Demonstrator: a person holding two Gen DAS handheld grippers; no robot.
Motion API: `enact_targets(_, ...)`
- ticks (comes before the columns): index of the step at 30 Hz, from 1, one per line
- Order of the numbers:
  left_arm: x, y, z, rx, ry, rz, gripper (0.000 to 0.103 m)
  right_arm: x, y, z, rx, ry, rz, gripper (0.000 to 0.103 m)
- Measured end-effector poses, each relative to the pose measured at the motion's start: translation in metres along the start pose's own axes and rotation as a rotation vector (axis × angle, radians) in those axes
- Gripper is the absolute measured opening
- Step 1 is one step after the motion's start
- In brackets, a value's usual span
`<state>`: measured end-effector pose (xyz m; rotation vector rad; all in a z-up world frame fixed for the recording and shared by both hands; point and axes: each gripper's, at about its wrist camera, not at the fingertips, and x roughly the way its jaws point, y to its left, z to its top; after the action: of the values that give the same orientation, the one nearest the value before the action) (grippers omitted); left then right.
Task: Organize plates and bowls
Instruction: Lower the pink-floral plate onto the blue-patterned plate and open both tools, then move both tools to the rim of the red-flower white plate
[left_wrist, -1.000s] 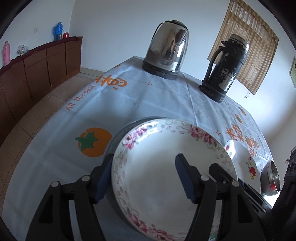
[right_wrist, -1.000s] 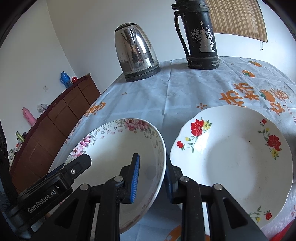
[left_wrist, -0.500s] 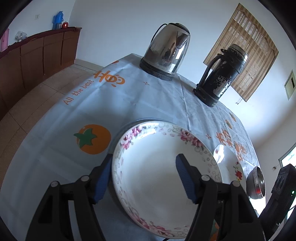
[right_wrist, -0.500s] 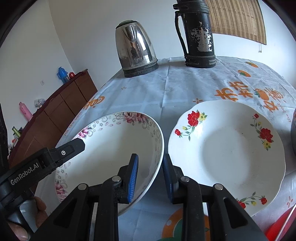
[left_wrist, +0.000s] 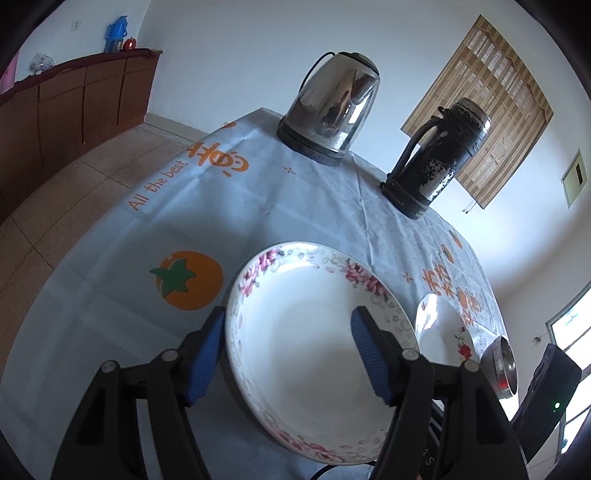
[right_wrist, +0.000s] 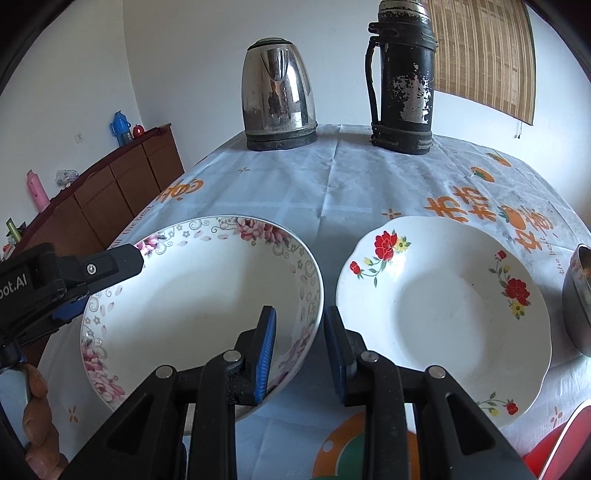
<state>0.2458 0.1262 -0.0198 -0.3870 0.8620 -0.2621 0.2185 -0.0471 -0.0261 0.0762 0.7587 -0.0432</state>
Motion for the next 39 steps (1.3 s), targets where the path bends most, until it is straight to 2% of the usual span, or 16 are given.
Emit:
enact_targets(3,-0.002,0.002,0.002,0.002,-0.001,0.006,0.07,0.0,0.002,-0.001,-0.018,-0.003,-0.008,0.029)
enact_targets(6,-0.007,0.005,0.003,0.012,-0.044,0.091,0.076,0.0,0.004,-0.001,-0.031,-0.007,-0.013,0.035)
enact_targets(12,-0.003,0.01,0.004,0.012,-0.05,0.149,0.076,0.0,0.005,-0.001,-0.025,-0.008,-0.007,0.035)
enact_targets(16,-0.011,0.002,0.001,0.092,-0.146,0.283,0.076,-0.007,-0.002,-0.002,0.026,-0.031,0.037,0.035)
enact_targets(19,-0.012,-0.004,-0.002,0.154,-0.195,0.374,0.078,-0.024,-0.005,0.0,0.041,-0.115,0.039,0.035)
enact_targets(20,-0.012,-0.006,-0.003,0.172,-0.202,0.383,0.078,-0.03,-0.005,0.0,0.041,-0.143,0.031,0.039)
enact_targets(23,-0.013,-0.009,-0.006,0.2,-0.218,0.394,0.078,-0.041,-0.009,-0.001,0.052,-0.199,0.004,0.061)
enact_targets(24,-0.013,-0.01,-0.007,0.206,-0.222,0.398,0.078,-0.042,-0.01,-0.001,0.056,-0.205,-0.003,0.063)
enact_targets(31,-0.017,-0.011,-0.013,0.209,-0.246,0.399,0.078,-0.048,-0.028,-0.007,0.085,-0.178,-0.014,0.063)
enact_targets(39,-0.025,-0.016,-0.023,0.223,-0.306,0.389,0.078,-0.065,-0.051,-0.021,0.133,-0.188,-0.021,0.063)
